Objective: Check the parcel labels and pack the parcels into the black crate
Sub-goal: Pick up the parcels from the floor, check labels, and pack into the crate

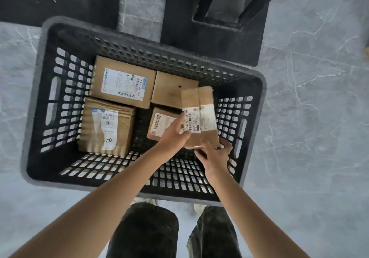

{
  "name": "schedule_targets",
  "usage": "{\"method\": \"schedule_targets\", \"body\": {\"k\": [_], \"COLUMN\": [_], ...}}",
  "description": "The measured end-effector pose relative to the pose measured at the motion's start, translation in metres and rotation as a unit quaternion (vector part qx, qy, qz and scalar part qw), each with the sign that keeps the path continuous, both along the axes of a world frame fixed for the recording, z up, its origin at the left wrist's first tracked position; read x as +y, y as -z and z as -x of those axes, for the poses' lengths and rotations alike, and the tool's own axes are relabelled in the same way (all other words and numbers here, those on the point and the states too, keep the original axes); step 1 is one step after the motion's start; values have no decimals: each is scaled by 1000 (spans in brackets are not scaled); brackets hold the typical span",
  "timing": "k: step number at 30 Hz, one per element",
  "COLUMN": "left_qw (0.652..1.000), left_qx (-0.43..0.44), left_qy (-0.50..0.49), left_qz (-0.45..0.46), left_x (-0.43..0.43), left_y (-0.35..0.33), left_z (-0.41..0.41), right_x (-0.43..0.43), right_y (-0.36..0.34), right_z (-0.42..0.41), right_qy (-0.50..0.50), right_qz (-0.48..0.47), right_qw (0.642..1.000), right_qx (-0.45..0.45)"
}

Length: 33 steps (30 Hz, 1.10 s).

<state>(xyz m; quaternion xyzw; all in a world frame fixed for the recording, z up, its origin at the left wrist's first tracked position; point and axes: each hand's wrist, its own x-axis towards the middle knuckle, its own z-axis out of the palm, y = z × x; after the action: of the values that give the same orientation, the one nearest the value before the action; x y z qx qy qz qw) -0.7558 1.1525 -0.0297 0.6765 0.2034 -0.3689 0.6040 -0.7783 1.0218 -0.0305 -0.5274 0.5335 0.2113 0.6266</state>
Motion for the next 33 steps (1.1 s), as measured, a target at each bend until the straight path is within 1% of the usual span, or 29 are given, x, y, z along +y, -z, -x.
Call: {"method": "schedule_targets", "body": {"k": [4,5,8,10,11,12,13,14,16,17,18,19,20,21,22,23,24,26,28,29,31,33], "left_qw": [999,999,999,994,987,972,949,923,878,853,824,794,769,752,745,741,737,713,686,674,666,667], "left_qx": [-2,-12,-39,-49,-58,-74,-95,-116,-132,-128,-122,-119,-118,-118,-115,-109,-100,-83,-67,-59,-32,2], "left_qy": [-23,-14,33,93,143,204,260,302,354,389,435,480,515,538,547,549,551,568,594,605,610,604], "left_qz": [31,26,-9,-29,-52,-94,-148,-206,-294,-323,-342,-354,-360,-362,-365,-370,-379,-402,-415,-419,-427,-437], "left_x": [-35,-39,-46,-48,-49,-48,-47,-45,-36,-29,-22,-14,-7,-1,3,5,8,15,26,32,43,53], "left_y": [5,6,16,25,30,35,41,45,52,55,58,61,64,65,66,65,64,62,59,58,56,53], "left_z": [-5,-7,-12,-16,-17,-19,-20,-19,-11,-4,3,10,17,23,27,31,34,37,40,41,42,43], "right_x": [-6,-8,-14,-18,-17,-13,-10,-11,-5,-3,0,0,-1,-4,-4,-7,-8,-4,-1,2,8,7], "right_y": [2,5,11,20,22,24,24,27,29,30,35,38,39,40,40,42,43,48,53,55,52,57], "right_z": [21,20,0,-16,-22,-27,-29,-28,-36,-36,-41,-43,-48,-50,-51,-53,-56,-61,-63,-63,-66,-65], "right_qy": [-51,-44,67,71,14,-71,-115,-173,-222,-238,-222,-161,-70,71,157,224,258,227,227,209,187,196], "right_qz": [51,53,22,50,66,93,114,138,196,210,184,150,79,-34,-114,-164,-189,-183,-161,-156,-165,-173], "right_qw": [997,997,997,993,993,986,977,965,937,931,939,959,979,987,974,955,941,947,948,951,952,949], "right_qx": [23,24,37,75,92,116,137,140,186,183,185,178,172,142,118,104,111,131,152,164,177,174]}}
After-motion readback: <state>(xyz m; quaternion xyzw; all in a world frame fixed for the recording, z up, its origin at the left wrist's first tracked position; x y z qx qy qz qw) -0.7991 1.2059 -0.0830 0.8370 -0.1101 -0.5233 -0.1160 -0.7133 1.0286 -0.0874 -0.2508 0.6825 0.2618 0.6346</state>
